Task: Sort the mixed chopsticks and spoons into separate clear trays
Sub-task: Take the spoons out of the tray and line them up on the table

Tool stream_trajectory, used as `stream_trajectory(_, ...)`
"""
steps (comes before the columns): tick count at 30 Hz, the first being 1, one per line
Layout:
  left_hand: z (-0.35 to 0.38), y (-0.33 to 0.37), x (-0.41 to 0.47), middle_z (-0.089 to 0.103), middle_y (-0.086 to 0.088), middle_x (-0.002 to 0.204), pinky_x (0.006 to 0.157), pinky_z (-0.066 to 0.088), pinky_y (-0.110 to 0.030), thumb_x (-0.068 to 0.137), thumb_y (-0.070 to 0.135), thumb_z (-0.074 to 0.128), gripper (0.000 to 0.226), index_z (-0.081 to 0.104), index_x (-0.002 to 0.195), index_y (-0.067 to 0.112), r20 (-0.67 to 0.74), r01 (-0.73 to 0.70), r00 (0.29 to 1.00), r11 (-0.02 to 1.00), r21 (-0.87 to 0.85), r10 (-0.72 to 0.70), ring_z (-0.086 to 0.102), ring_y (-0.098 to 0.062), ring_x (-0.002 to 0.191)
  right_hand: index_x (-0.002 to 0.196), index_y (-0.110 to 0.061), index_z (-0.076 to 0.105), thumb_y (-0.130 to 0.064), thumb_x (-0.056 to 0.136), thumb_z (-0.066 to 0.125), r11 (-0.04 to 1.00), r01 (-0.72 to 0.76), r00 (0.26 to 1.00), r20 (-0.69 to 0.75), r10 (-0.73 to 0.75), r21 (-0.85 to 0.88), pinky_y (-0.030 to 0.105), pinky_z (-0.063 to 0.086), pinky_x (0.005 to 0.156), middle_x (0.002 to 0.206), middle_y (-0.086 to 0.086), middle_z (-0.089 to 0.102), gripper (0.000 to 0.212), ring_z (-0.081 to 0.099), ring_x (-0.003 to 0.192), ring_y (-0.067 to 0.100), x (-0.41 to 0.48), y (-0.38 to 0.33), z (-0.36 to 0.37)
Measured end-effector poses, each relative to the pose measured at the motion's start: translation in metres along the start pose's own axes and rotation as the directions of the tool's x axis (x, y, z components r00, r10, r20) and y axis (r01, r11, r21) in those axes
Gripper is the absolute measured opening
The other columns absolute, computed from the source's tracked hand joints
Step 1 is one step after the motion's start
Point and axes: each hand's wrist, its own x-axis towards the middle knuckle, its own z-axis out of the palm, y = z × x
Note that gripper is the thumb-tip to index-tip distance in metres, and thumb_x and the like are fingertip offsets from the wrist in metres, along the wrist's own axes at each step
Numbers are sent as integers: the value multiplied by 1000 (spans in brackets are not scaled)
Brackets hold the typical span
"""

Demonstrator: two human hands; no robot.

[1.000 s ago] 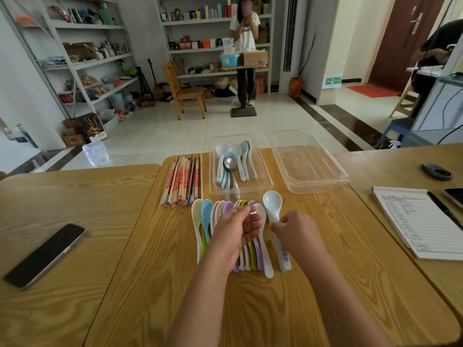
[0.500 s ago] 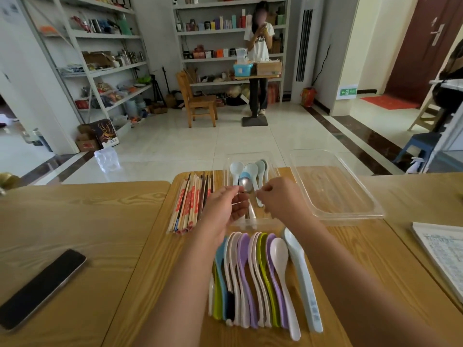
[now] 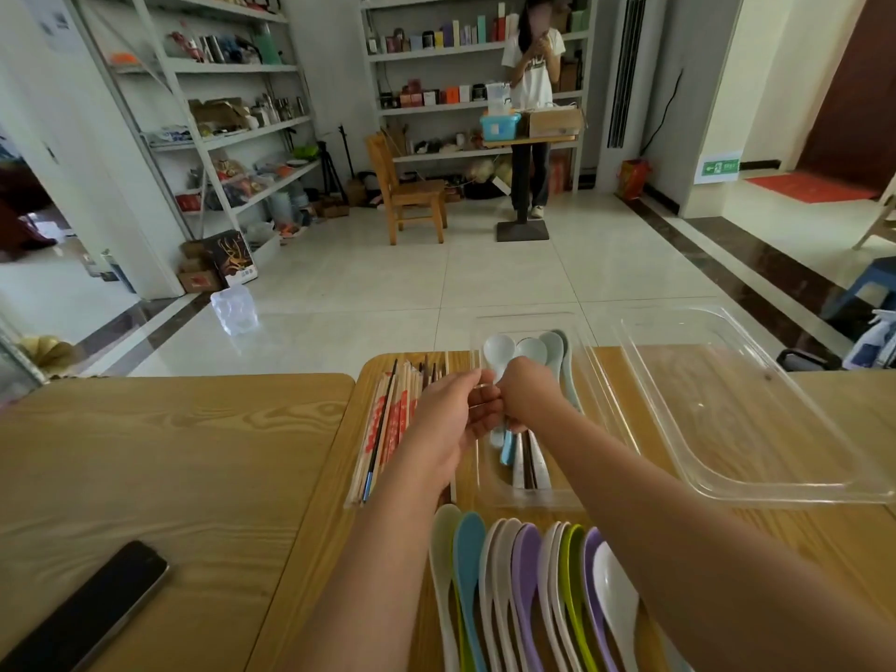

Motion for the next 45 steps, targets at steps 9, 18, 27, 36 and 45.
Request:
stream_trajectory(9,-5,-1,-2,67,-8,84,74,54,-31,103,19,47,22,66,105,7,10,-12,1000,1000,-16,12,64,-19,80,74,-4,52,-3,87,53,998,27,999,-34,-25,62,24,44,42,59,10,59,13,57,46,19,10,-1,-5)
stream_trajectory(18,16,0,-71,68,-7,82,71,54,-28,103,19,47,23,66,103,7,134,-36,990,997,-71,45,65,-17,75,76,1,61,-18,85,73,954,61,997,-64,-44,293,32,47,52,54,10,57,24,53,44,22,-64,38,-54)
stream_trajectory(27,59,-101,-166,67,-8,88,65,50,-27,101,23,52,22,67,106,9,242,142,964,984,-109,-112,60,-14,72,77,-3,70,-22,91,70,881,-54,993,-69,97,470,28,38,47,51,4,52,23,44,47,15,-251,184,-77)
stream_trajectory(36,78,-113,-191,70,-10,92,78,54,-31,101,23,51,26,67,112,6,228,173,960,984,-41,-159,65,-20,84,83,-9,69,-23,92,68,886,-137,983,-46,175,444,27,42,53,64,4,59,17,50,55,13,-260,215,-52)
stream_trajectory(45,79,-118,-190,69,-10,91,79,54,-33,102,23,50,26,66,113,5,227,184,958,983,-12,-176,65,-19,82,75,-19,67,-32,90,69,938,-156,974,-108,198,308,33,51,59,71,5,68,20,59,60,16,-239,213,-34)
